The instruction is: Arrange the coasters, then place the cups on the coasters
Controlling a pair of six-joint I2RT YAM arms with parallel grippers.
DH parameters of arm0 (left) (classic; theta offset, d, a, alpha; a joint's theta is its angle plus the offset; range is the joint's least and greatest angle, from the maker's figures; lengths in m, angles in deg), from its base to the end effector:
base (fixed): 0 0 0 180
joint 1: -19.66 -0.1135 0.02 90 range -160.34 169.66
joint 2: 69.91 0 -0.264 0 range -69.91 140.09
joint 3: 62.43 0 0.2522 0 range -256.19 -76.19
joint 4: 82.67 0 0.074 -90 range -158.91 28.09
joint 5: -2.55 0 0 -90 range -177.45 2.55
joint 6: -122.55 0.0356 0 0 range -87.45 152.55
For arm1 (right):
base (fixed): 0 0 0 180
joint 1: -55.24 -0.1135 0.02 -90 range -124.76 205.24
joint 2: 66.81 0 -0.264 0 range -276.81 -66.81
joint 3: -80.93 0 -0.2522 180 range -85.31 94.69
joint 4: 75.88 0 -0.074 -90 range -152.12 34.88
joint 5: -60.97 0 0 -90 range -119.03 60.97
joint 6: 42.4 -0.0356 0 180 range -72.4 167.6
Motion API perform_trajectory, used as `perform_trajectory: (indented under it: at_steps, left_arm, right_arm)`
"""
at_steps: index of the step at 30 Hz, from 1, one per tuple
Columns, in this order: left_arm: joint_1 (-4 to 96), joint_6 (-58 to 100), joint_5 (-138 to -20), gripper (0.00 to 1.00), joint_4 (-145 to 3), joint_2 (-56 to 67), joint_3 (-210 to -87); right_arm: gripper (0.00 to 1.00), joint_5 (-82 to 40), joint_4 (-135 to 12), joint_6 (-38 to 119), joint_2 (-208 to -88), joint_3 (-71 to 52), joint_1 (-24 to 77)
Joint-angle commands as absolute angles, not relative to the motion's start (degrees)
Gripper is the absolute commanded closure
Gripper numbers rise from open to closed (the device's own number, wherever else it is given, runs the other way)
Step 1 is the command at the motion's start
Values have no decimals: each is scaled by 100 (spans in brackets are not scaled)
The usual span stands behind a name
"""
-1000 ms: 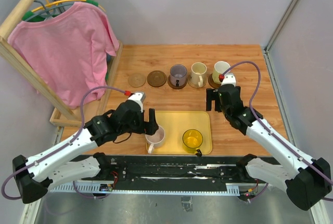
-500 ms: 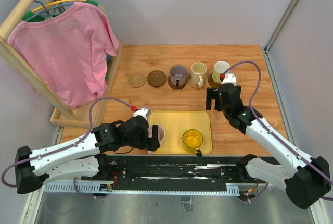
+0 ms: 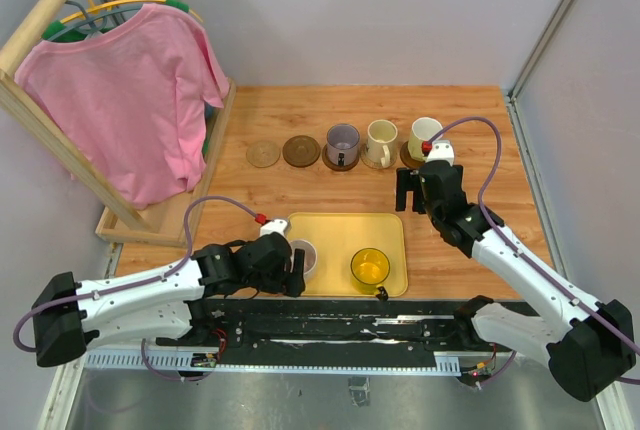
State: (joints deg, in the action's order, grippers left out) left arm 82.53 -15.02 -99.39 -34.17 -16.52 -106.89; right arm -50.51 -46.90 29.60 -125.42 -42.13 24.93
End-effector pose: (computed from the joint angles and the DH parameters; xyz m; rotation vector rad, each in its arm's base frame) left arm 0.0842 -0.1482 0.1946 0.2686 2.5987 -0.4708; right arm 0.2023 0.1032 0.2769 0.0005 2.0674 0.1235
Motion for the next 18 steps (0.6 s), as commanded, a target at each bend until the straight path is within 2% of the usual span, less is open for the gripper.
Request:
perform_trajectory:
  at_steps: [1,5,9,13,17,18]
  left_arm:
    - [8325,-1388,-10051,7,-3871,-1623,-10617]
    - [8343,-1287,-10011,29,-3961,-1605,-10646]
    - [8353,-1229,-9892,60,-4029,-1563,-10648]
    - [8369,-1195,-9747,70,-4056,-1486,-10647]
    - [8395,-1094,-9651,95,-4082,-1407,-10692]
    - [8405,-1067,-9654,99,-4085,-1394,-10721]
  right_arm:
    - [5,-5081,-4791,2899,-12548,-4216,2579]
    - [5,-5038,-4804,2866,-12557,-4241,2580]
    - [5,-5030,-4805,2850,-12544,-4257,2580]
    - [5,-5006,-4807,2849,-12510,-4286,2583]
    - [5,-4975,-4807,2851,-12484,-4291,2579]
    - [4,-4970,-4806,2853,-12476,-4290,2580]
